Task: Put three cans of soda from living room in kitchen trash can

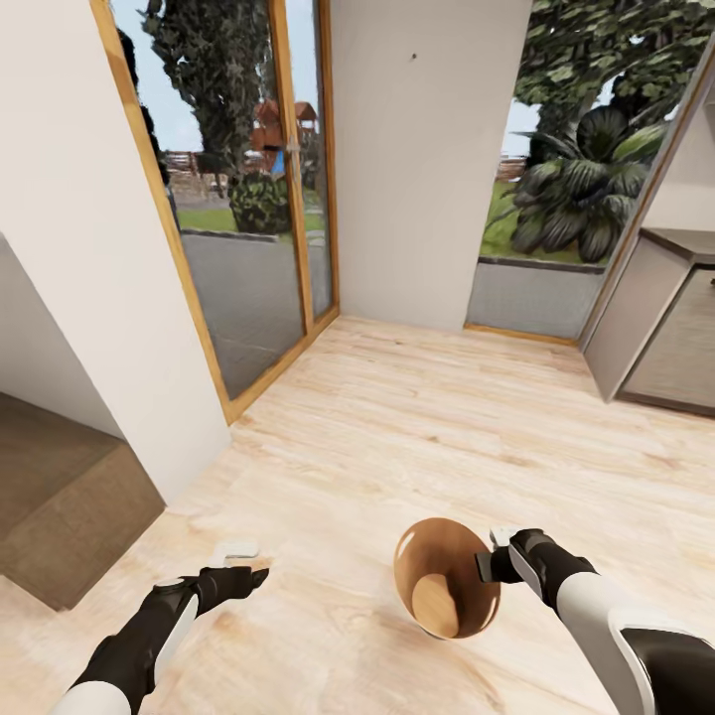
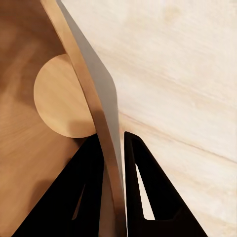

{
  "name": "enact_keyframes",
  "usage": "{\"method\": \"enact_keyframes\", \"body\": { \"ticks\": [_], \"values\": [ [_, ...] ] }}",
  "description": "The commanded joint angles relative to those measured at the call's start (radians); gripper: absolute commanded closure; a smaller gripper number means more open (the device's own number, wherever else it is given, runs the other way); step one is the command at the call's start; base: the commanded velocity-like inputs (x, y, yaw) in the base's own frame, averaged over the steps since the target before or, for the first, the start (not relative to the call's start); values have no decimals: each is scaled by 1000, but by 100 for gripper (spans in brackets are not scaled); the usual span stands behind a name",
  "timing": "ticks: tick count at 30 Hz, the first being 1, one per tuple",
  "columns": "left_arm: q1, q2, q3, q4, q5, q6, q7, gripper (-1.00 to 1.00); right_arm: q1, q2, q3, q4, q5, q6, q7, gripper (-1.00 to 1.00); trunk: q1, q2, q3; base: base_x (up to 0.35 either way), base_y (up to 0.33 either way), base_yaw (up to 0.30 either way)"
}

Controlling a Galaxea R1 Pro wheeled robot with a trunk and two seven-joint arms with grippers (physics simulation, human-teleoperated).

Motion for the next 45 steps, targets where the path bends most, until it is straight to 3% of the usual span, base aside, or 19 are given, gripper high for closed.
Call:
{"method": "enact_keyframes", "body": {
  "ticks": [1,9,21,45],
  "values": [
    [0,0,0,0,0,0,0,-100,0,0,-6,-1,-10,1,4,100,-4,7,3,0,0,161],
    [0,0,0,0,0,0,0,-100,0,0,-7,-1,-10,1,4,100,-35,63,26,0,0,63],
    [0,2,-2,-3,6,-8,0,-100,0,0,-7,0,-10,-1,7,100,-35,63,26,-52,2,58],
    [0,2,-2,-9,7,-9,-1,-100,0,1,-7,5,-10,-1,7,100,-35,63,26,-271,160,241]
  ]
}}
